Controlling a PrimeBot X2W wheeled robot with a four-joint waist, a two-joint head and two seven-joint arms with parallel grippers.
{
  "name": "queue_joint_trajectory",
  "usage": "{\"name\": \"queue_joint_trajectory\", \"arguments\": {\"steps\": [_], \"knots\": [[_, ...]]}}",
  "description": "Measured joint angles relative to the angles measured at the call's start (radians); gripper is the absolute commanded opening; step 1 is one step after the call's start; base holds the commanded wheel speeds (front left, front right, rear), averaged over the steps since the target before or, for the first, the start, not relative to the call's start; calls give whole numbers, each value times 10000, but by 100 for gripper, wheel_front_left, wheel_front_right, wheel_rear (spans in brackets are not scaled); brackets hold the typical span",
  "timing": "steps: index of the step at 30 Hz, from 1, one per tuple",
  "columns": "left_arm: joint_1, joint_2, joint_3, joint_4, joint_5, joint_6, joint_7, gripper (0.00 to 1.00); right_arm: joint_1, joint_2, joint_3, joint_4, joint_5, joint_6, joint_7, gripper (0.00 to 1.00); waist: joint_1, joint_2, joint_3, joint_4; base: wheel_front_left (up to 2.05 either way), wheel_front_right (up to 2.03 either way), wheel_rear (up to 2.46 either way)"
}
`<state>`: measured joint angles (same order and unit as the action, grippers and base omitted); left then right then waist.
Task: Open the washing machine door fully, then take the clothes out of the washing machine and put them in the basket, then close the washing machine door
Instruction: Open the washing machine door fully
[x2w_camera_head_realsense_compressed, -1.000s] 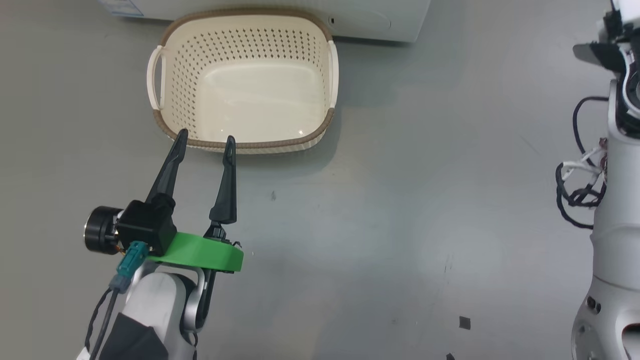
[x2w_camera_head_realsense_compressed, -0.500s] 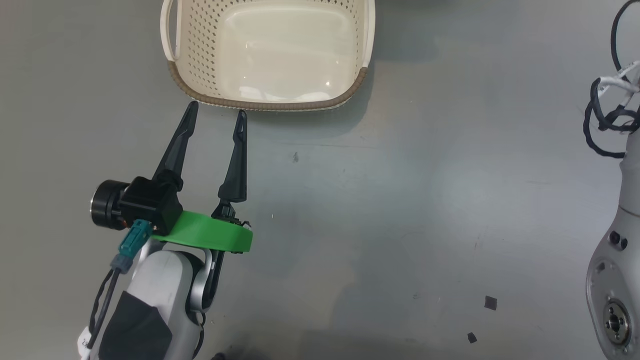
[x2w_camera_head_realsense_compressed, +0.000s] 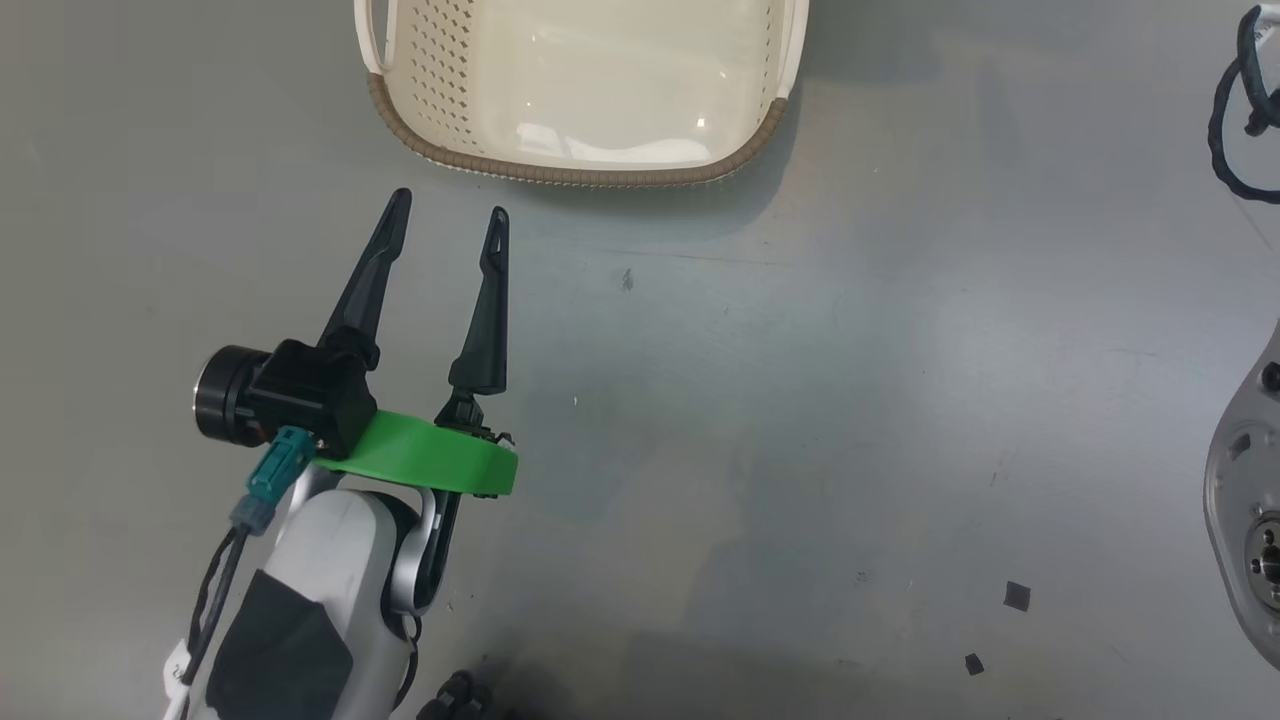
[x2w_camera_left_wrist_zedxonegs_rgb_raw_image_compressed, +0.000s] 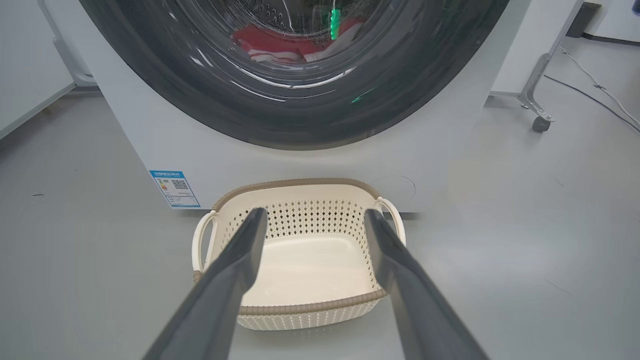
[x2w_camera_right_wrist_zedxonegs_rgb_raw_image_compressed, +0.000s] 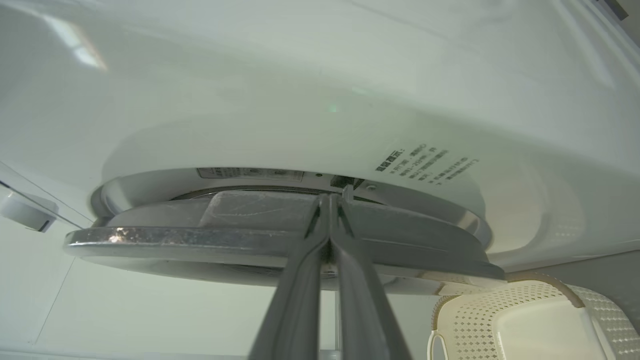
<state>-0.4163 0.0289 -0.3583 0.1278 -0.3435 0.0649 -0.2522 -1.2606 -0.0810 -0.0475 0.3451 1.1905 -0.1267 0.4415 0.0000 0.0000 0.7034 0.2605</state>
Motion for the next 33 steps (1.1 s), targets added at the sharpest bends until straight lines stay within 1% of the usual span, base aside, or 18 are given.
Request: {"name": "queue_joint_trajectory", "arguments": {"steps": [7, 15, 21, 27, 31, 33], "knots": [[-52, -25, -157, 13, -58, 4, 0, 100, -521, 4, 261, 579, -59, -2, 125, 0, -1, 0, 77, 124, 0, 0, 0], [-229, -35, -487, 0, -163, 8, 0, 100, -1236, -10, -27, 1390, -21, -8, 211, 0, -1, 0, 172, 403, 0, 0, 0], [-228, -40, -654, 4, -257, 92, 0, 100, -1628, -73, -86, 2082, 282, -10, 460, 0, -1, 0, 215, 559, 0, 0, 0], [-228, -40, -690, 10, -360, 105, 0, 100, -2030, -153, -146, 2485, 571, -15, 698, 0, -1, 0, 231, 632, 0, 0, 0], [-228, -40, -692, 10, -362, 111, 0, 100, -2154, -215, -148, 2717, 694, -81, 880, 0, 0, 0, 218, 661, 0, 0, 0], [-229, -40, -702, 12, -393, 180, 0, 100, -2219, -242, -148, 2867, 780, -81, 980, 0, -1, 0, 202, 672, 0, 0, 0]]}}
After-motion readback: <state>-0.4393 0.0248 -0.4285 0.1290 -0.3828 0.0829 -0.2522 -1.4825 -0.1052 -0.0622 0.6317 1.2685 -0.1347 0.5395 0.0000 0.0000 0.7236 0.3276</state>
